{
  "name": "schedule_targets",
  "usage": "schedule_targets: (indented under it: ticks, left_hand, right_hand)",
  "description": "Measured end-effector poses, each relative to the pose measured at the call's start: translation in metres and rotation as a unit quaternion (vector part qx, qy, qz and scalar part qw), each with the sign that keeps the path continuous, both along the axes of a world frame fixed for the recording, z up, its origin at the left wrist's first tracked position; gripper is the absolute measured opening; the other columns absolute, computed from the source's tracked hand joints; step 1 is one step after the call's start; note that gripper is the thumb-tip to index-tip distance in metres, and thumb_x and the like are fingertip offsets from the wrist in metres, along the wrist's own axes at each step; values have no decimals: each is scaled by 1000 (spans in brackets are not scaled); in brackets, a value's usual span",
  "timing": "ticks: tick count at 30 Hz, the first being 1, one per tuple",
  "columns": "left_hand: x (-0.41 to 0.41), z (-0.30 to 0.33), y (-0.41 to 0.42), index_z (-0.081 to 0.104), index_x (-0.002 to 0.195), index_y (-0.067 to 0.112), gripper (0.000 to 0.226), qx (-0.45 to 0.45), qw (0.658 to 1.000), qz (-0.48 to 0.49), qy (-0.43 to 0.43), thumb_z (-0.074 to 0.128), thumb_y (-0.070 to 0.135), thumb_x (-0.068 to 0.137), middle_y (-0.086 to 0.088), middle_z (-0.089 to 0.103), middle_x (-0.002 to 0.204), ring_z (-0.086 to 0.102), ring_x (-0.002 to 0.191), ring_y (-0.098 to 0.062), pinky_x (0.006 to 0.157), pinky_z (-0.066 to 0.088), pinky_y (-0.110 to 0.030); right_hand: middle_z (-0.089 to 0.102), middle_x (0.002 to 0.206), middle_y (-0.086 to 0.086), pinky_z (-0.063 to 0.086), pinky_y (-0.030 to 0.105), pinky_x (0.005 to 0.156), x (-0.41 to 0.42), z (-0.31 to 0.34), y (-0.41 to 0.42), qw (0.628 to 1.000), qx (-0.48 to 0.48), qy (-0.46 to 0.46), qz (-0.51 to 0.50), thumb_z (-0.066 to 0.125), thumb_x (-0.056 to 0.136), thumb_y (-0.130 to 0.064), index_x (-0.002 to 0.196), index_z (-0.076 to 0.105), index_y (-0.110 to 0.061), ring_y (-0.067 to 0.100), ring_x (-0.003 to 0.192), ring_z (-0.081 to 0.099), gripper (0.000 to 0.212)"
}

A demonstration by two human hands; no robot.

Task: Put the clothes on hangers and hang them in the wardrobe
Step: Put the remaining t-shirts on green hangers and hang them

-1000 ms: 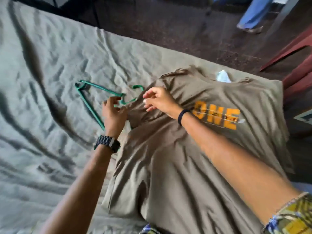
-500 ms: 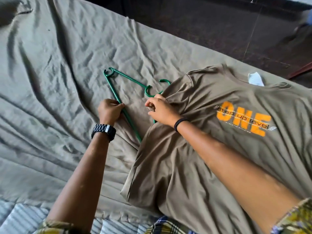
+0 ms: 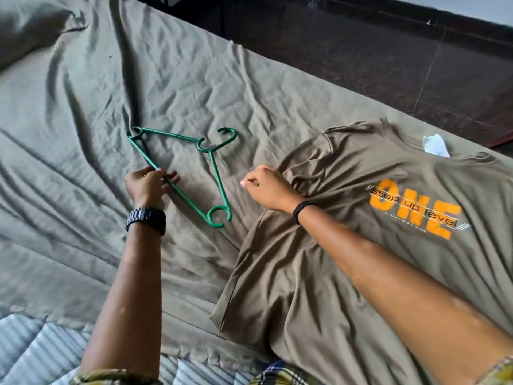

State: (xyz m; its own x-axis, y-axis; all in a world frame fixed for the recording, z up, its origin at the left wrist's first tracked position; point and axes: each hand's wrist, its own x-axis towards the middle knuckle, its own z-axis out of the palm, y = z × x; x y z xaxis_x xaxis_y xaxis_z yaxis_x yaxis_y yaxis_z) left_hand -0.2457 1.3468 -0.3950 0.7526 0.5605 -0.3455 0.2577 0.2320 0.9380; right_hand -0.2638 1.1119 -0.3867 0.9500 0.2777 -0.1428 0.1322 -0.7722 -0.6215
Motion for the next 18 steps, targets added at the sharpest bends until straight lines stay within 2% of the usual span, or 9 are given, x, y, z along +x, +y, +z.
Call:
schedule_targets:
  ticks: [1, 3, 5, 6, 7, 9, 12, 15, 18]
  left_hand:
    - [-2, 2, -2, 43, 70, 2, 26, -26, 999, 12, -16, 39, -17, 89, -14, 44, 70, 64, 45, -15, 49, 57, -30]
    - [-5, 1, -11, 45, 79, -1, 20, -70, 997, 32, -31, 40, -16, 90, -14, 45, 71, 65, 49, -17, 53, 59, -33]
    - [-6, 0, -23, 45, 84, 0, 18, -118, 991, 37, -46, 41, -16, 91, -12, 47, 72, 65, 57, -20, 60, 60, -37]
    - [-7, 3, -31, 44, 84, 1, 18, -134, 989, 32, -55, 41, -15, 91, -11, 47, 73, 66, 60, -22, 62, 60, -37]
    - [-7, 2, -38, 44, 85, 1, 17, -145, 987, 19, -67, 43, -14, 91, -11, 48, 74, 67, 61, -22, 61, 60, -37]
    - [-5, 2, -56, 43, 97, 0, 14, -140, 986, -30, -81, 48, -11, 90, -12, 50, 76, 68, 60, -20, 58, 58, -32]
    - [-3, 5, -93, 36, 108, 1, 29, -130, 983, -99, -86, 56, -9, 89, -13, 54, 81, 66, 57, -17, 59, 60, -34]
    - [1, 3, -141, 34, 106, 2, 36, -113, 973, -187, -78, 62, -9, 85, -16, 53, 80, 64, 54, -16, 55, 58, -32]
    - [0, 6, -200, 34, 100, 4, 35, -96, 960, -254, -61, 63, -9, 84, -14, 54, 71, 62, 47, -13, 47, 54, -28]
  right_hand:
    - [61, 82, 14, 40, 31, 73, 0, 4, 10, 999, 31, 40, -9, 51, 96, -28, 72, 61, -5, 28, 83, 57, 34]
    - [60, 78, 14, 47, 27, 63, 0, 11, 26, 975, 160, 152, -34, 50, 98, -27, 79, 55, -3, 22, 69, 60, 31]
    - [57, 77, 13, 50, 20, 51, 0, 19, 34, 909, 331, 241, -73, 47, 99, -8, 96, 49, -2, 12, 51, 62, 7]
    - [56, 77, 13, 50, 20, 46, 1, 22, 32, 885, 381, 251, -97, 43, 98, 1, 102, 45, -2, 10, 45, 61, 5]
    - [55, 75, 13, 51, 21, 43, 3, 26, 25, 871, 403, 255, -119, 40, 97, 6, 105, 44, -2, 9, 42, 60, 13]
    - [54, 73, 11, 46, 20, 38, 7, 35, 1, 884, 378, 235, -147, 38, 94, 9, 105, 45, -5, 8, 38, 56, 19]
    - [54, 71, 7, 34, 15, 35, 13, 44, -47, 920, 292, 185, -183, 44, 94, 2, 91, 50, -9, 5, 37, 46, 13]
    - [55, 67, 2, 31, 13, 33, 13, 43, -102, 940, 201, 136, -240, 52, 97, -20, 73, 54, -12, 7, 41, 44, 25]
    - [58, 65, 3, 36, 15, 35, 4, 39, -154, 928, 162, 101, -321, 54, 95, -28, 68, 57, -14, 11, 49, 50, 30]
